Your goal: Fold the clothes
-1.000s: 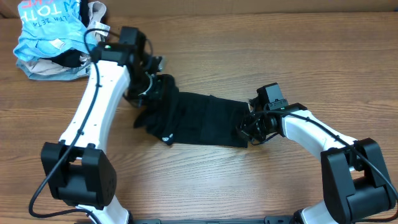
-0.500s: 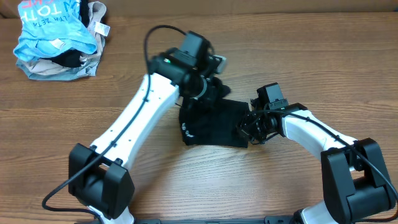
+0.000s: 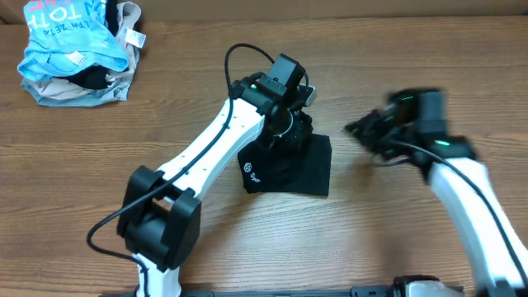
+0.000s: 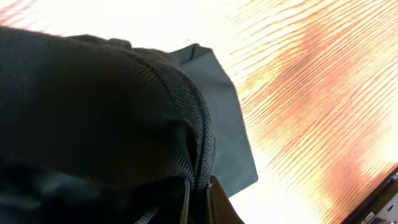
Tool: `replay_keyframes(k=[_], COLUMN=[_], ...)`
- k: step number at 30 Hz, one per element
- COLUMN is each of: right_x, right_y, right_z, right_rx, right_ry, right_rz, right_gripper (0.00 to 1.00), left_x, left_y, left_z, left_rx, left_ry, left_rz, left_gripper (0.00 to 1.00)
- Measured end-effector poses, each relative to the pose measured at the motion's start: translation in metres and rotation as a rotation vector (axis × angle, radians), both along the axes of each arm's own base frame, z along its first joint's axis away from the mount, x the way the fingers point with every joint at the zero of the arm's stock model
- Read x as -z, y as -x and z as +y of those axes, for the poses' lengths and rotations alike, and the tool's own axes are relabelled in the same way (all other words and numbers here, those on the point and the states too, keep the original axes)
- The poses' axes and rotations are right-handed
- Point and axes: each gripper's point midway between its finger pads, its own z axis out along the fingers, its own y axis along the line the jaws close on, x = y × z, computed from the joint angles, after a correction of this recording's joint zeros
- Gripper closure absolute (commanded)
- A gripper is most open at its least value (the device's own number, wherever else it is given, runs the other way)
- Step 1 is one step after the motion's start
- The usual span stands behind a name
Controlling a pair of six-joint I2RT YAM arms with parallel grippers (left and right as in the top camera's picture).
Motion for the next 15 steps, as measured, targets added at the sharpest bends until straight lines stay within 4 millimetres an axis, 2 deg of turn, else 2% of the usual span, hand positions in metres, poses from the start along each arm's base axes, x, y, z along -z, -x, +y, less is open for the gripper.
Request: replay_keyframes(k=[1,4,7,10,11,15], right_x=[-0.025,-0.067,-0.08,-0.076,-0.073,-0.07], right_y=[0.001,0.013,0.028,0.038,0.04,0.042], right_z=[-0.014,-0.047,-0.067,-0.079,-0.083,-0.085], right_rx=[0.034,0.117,0.171,0.201,0.207,0.201], right_ry=[0.007,0.033,0.059,0.074,0.079,0.091], right_rz=[-0.061,-0.168,-0.196,-0.165,-0.152,-0.148], right_gripper=[0.94,0.93,0.92,0.89,0.87,0.69], left_x=[0.003,0.008,0.007,0.004,0.004,-0.001], left_y=[-0.001,0.002,0.008,0.017,0.021,0.038], left_z=[-0.004,-0.015,-0.027,-0.041,-0.045,-0.061], left_rx=[0.005,0.022,0.03,0.05,0.058,0.097], left_ry=[0.009,0.029,0.047,0.073,0.082,0.126], left_rz=[0.002,0.011,0.014,0.024,0.031,0.072], left_gripper=[0.96,0.96,0.96,0.91,0.85,0.36])
